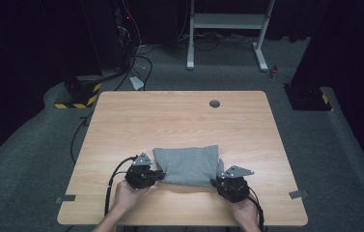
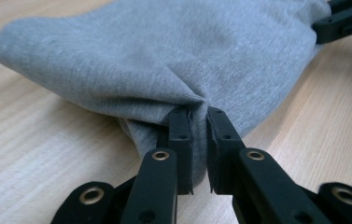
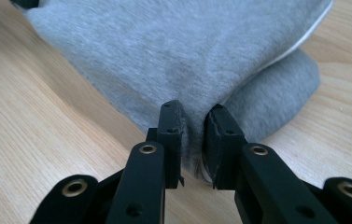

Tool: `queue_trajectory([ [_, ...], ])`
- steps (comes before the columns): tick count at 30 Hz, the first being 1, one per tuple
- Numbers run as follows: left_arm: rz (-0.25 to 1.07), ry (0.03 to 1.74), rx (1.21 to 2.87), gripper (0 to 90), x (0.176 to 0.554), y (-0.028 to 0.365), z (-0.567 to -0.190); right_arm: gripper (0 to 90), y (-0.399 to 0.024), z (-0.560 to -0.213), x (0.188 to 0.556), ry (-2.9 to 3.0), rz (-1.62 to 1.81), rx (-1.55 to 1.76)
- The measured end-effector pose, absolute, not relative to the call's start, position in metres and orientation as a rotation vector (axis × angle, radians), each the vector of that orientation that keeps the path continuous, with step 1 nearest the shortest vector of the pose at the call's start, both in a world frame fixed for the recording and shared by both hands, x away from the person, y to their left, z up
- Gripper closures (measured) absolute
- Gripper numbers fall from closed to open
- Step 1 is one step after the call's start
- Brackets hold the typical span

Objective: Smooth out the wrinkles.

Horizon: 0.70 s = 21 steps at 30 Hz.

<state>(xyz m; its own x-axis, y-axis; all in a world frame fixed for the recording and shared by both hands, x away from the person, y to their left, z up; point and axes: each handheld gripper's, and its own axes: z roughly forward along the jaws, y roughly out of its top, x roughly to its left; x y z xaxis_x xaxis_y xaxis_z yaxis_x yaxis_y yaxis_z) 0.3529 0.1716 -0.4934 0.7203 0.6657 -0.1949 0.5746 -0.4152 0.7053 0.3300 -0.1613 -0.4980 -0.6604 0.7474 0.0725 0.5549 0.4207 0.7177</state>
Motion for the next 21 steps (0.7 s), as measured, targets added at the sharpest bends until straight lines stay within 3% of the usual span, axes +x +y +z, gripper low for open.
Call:
queue_trajectory([
  [9, 0.199, 0.940, 2.175, 81.6, 0.356, 0.160, -0.502, 76.5, -0.160, -0.509, 0.337, 2.410, 0.995, 1.164],
  [21, 0.213, 1.018, 2.111, 81.2, 0.377, 0.155, -0.504, 76.2, -0.157, -0.509, 0.368, 2.358, 0.949, 1.216],
])
